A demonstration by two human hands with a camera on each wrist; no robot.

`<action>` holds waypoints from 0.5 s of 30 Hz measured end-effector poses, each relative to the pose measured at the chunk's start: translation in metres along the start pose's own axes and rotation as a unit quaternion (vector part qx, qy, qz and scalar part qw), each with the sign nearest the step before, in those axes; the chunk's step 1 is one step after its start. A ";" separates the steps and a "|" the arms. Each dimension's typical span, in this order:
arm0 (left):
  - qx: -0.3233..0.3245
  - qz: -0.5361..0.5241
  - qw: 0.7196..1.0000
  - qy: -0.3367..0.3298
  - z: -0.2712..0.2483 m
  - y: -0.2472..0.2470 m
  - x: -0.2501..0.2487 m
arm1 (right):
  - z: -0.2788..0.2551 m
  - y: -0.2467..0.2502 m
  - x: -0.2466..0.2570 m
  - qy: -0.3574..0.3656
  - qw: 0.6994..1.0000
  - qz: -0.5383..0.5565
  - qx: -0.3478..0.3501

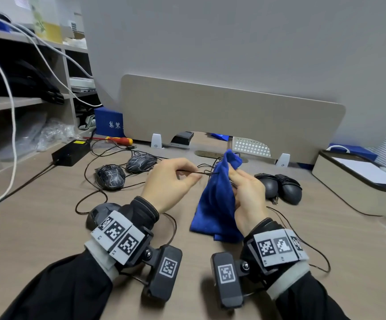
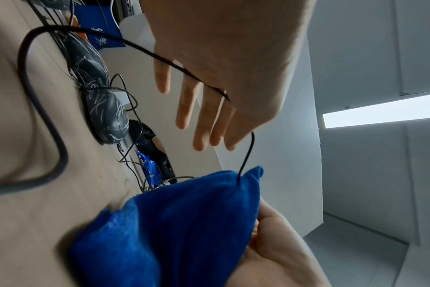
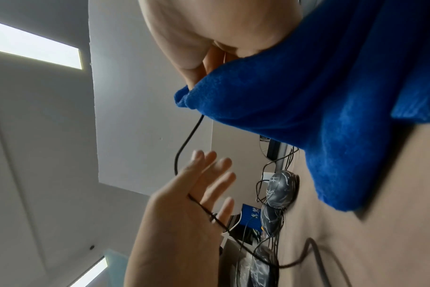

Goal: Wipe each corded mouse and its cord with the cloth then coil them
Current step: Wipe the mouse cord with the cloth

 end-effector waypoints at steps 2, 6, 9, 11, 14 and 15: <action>0.021 0.000 1.000 -0.019 -0.004 -0.005 -0.009 | -0.003 -0.003 -0.003 0.001 1.000 -0.010 0.006; 0.051 0.046 0.996 -0.060 -0.008 -0.010 -0.021 | -0.006 -0.006 -0.007 0.002 1.000 -0.027 0.005; 0.037 0.060 0.995 -0.077 -0.009 -0.006 -0.025 | -0.005 -0.005 -0.008 0.002 1.000 -0.030 -0.004; 0.033 0.066 0.992 -0.105 -0.010 -0.006 -0.030 | -0.004 -0.003 -0.007 0.003 1.000 -0.028 -0.009; 0.013 0.086 0.987 -0.138 -0.009 -0.006 -0.033 | -0.006 -0.004 -0.006 0.005 1.000 -0.020 0.001; 0.025 0.097 0.986 -0.133 -0.009 -0.009 -0.030 | -0.007 -0.005 -0.006 0.006 1.000 -0.020 0.005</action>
Point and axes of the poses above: each hand's wrist, its own z-axis towards the middle knuckle, its own y-axis out of the back of the hand, x = y × z, the point moved 9 cm from there along z, towards the middle knuckle, and after that the axes turned 11 degrees about -x, right-handed, at the moved point
